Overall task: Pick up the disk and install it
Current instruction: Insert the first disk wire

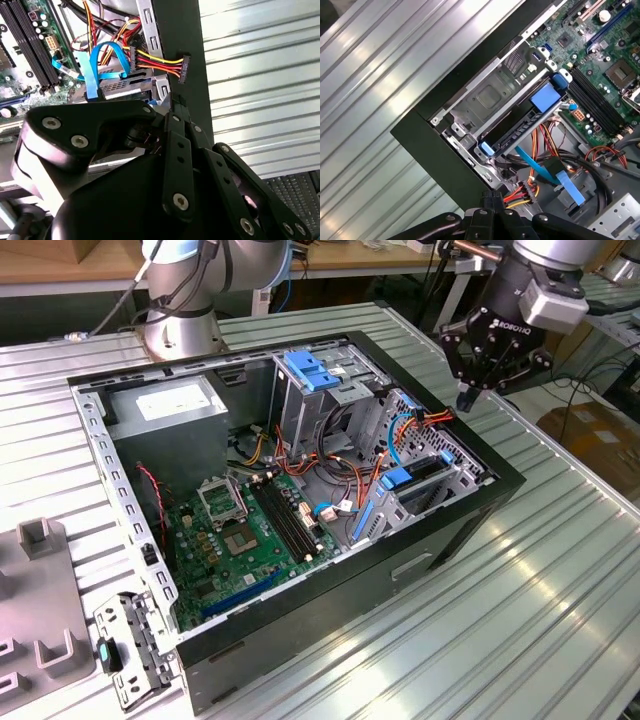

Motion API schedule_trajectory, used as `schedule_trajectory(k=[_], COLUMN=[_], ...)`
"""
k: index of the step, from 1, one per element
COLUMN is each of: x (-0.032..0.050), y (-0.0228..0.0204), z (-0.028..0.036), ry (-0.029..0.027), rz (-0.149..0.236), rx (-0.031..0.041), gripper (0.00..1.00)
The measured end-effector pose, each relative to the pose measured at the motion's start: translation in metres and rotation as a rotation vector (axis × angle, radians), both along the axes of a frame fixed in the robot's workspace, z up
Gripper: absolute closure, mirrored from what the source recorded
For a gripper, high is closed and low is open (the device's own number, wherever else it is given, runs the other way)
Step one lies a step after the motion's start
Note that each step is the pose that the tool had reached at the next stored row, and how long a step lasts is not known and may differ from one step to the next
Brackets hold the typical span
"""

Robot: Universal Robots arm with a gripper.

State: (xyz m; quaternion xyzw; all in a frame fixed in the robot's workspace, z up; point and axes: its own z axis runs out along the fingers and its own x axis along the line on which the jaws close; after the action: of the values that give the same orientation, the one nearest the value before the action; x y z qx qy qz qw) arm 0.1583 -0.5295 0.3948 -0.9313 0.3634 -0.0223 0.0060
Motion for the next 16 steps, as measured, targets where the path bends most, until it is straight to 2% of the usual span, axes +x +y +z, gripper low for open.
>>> schedule_trajectory(k=[1,3,7,9,10,13,16], x=[0.0017,0.0039,0.0092,0.0101,0.0101,0.0102,0.0102], y=[0.0018,0.0060,0.0118,0.0125,0.0127,0.0127,0.0127], z=[-0.0004,-0.0027,-0.0078,-0.0097,-0.0103,-0.0117,-0.0119], ry=[0.0000,0.0000,0.0000,0.0000,0.0000,-0.0003,-0.0003], rz=[0.008,0.023,0.035,0.056,0.066,0.123,0.126], rx=[-0.0002,-0.0002,0.0000,-0.0003,-0.0002,-0.0005,-0.0002], gripper=[0.89,0.76,0.76,0.75,0.69,0.69,0.69])
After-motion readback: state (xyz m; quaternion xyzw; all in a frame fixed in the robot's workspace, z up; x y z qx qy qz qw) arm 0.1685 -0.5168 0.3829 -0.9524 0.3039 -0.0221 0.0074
